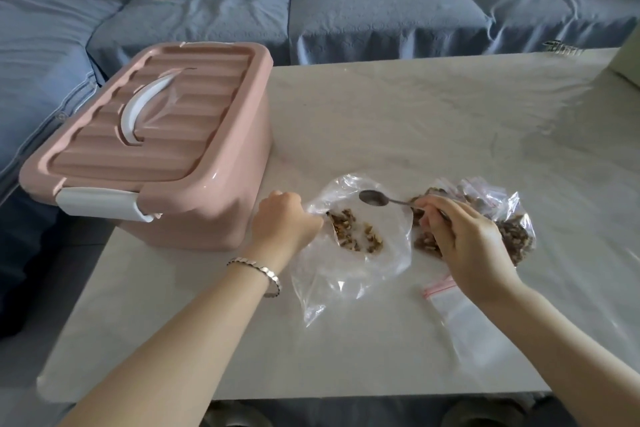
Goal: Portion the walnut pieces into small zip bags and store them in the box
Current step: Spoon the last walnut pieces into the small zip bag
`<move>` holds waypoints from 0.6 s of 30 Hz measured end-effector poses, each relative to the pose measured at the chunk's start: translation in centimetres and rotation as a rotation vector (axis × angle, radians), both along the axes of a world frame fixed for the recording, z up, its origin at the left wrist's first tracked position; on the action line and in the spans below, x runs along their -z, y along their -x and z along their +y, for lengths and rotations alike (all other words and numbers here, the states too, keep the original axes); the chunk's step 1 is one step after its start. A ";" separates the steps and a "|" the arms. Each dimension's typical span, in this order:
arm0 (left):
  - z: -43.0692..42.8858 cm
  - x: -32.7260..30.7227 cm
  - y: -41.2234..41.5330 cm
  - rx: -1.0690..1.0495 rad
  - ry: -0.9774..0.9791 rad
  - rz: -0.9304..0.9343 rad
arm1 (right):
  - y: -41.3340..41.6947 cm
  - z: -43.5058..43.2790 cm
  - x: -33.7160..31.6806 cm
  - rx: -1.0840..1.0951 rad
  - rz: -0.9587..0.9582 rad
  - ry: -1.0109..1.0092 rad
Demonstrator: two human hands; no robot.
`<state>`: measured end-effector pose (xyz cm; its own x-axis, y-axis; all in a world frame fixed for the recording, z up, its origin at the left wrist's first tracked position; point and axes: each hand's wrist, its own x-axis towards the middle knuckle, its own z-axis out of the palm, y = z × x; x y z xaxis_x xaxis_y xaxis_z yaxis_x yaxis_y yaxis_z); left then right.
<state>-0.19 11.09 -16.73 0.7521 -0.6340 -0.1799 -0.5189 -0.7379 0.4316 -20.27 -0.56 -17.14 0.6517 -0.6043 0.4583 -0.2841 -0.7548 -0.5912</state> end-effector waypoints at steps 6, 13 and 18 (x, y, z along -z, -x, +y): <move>0.4 0.3 -0.8 -0.192 0.113 0.396 | -0.1 1.1 1.4 -0.061 -0.103 -0.171; 1.3 1.7 -0.5 -0.088 0.217 0.479 | -0.3 3.2 3.5 0.024 -0.151 -0.257; 1.5 1.9 -0.1 -0.059 0.274 0.536 | -0.3 4.6 4.7 0.157 -0.150 -0.280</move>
<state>-0.08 12.64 -18.62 0.6374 -0.6707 -0.3793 -0.1383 -0.5839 0.7999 -20.01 4.06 -21.81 0.4790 -0.8077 0.3438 -0.2784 -0.5112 -0.8131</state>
